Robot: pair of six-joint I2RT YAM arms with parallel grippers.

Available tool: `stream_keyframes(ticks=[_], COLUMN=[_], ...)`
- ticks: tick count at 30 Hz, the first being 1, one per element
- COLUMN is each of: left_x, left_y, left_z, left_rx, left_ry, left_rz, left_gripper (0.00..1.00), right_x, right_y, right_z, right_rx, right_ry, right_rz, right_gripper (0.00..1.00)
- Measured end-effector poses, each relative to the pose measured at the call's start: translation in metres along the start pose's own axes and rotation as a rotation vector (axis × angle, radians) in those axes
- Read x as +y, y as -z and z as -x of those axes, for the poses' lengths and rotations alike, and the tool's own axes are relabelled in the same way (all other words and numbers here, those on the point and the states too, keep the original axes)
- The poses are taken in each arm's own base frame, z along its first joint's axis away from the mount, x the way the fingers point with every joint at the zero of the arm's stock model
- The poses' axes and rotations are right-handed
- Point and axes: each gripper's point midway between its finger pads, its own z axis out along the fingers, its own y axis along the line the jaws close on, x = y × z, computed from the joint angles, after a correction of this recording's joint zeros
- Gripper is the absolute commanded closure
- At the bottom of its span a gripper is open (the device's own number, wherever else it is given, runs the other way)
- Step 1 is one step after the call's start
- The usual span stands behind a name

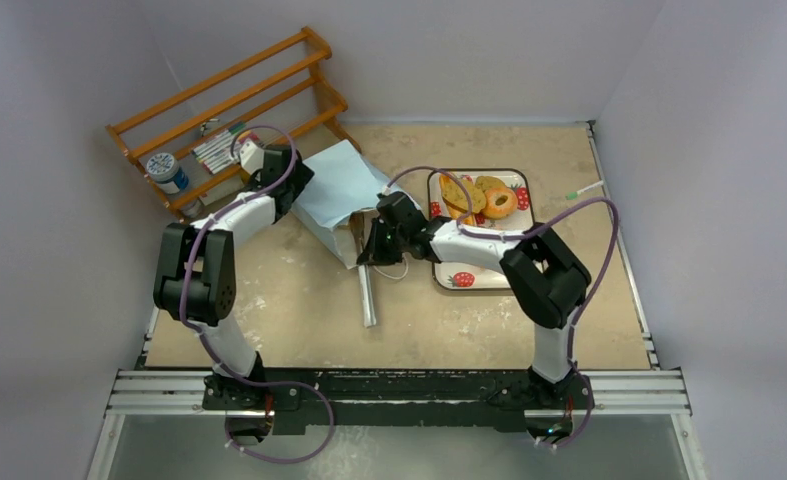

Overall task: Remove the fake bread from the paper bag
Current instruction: Take out the fake bread from the paper bag, then place the fake bread in the container.

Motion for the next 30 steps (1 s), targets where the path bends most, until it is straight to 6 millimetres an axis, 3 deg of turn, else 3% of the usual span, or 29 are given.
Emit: stream_keyframes(ticks=[10,17,24,30], left_x=[-0.003,-0.003,-0.004,-0.004], left_y=[0.001,0.001,0.001,0.001], left_z=[-0.002,-0.002,-0.002,-0.002], left_rx=[0.002,0.001,0.001,0.001], left_ry=[0.009,0.018,0.023,0.022], left_rz=[-0.005,-0.004,-0.004,-0.004], left_gripper=[0.27,0.27,0.27,0.27], right_x=[0.006,0.001,0.003,-0.010], right_y=[0.045,0.102,0.150,0.162], right_z=[-0.052,-0.087,-0.106,-0.118], right_rx=[0.018,0.003,-0.039,-0.048], right_ry=[0.042,0.018,-0.022,-0.037], right_rz=[-0.014,-0.022,-0.015,-0.096], right_gripper=[1.00,1.00,1.00,1.00])
